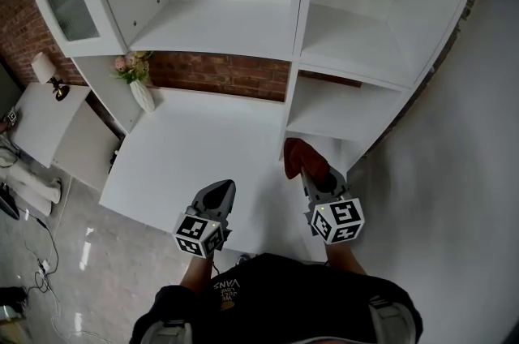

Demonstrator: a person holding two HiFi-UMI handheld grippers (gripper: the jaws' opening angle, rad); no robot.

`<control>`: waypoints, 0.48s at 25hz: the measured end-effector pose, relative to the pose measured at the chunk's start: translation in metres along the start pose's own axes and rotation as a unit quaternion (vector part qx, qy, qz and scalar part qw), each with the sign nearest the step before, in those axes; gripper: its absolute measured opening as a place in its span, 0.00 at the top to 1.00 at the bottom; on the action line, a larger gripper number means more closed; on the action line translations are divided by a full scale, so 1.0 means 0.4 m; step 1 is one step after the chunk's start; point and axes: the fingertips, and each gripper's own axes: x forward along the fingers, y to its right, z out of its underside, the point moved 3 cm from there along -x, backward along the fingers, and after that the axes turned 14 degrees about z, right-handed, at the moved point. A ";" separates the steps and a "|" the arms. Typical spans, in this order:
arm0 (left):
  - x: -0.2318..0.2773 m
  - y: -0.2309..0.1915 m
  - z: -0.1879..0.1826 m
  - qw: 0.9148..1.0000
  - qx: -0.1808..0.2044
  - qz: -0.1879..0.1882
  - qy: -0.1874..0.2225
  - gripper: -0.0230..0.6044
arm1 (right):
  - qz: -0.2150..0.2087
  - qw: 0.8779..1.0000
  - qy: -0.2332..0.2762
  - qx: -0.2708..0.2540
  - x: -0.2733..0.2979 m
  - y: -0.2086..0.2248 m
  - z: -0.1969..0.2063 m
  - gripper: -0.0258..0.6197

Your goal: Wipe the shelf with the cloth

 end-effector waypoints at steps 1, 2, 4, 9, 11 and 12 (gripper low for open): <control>-0.003 0.000 0.007 1.000 -0.002 -0.003 -0.001 0.96 | -0.001 1.000 -0.005 0.003 -0.001 0.000 0.012 0.85; -0.006 0.001 0.014 1.000 -0.004 -0.006 -0.002 0.96 | -0.002 1.000 -0.009 0.006 -0.003 -0.001 0.025 0.85; -0.012 0.003 0.026 1.000 -0.009 -0.010 -0.004 0.96 | -0.003 1.000 -0.022 0.012 -0.008 -0.002 0.053 0.85; -0.025 0.007 0.043 1.000 -0.011 -0.017 -0.008 0.96 | -0.006 0.998 -0.056 0.020 -0.026 -0.003 0.121 0.86; -0.031 0.009 0.051 1.000 -0.012 -0.021 -0.009 0.96 | -0.008 0.998 -0.065 0.018 -0.031 -0.003 0.138 0.86; -0.033 0.010 0.056 1.000 -0.013 -0.023 -0.011 0.96 | -0.008 0.998 -0.068 0.016 -0.033 -0.003 0.143 0.86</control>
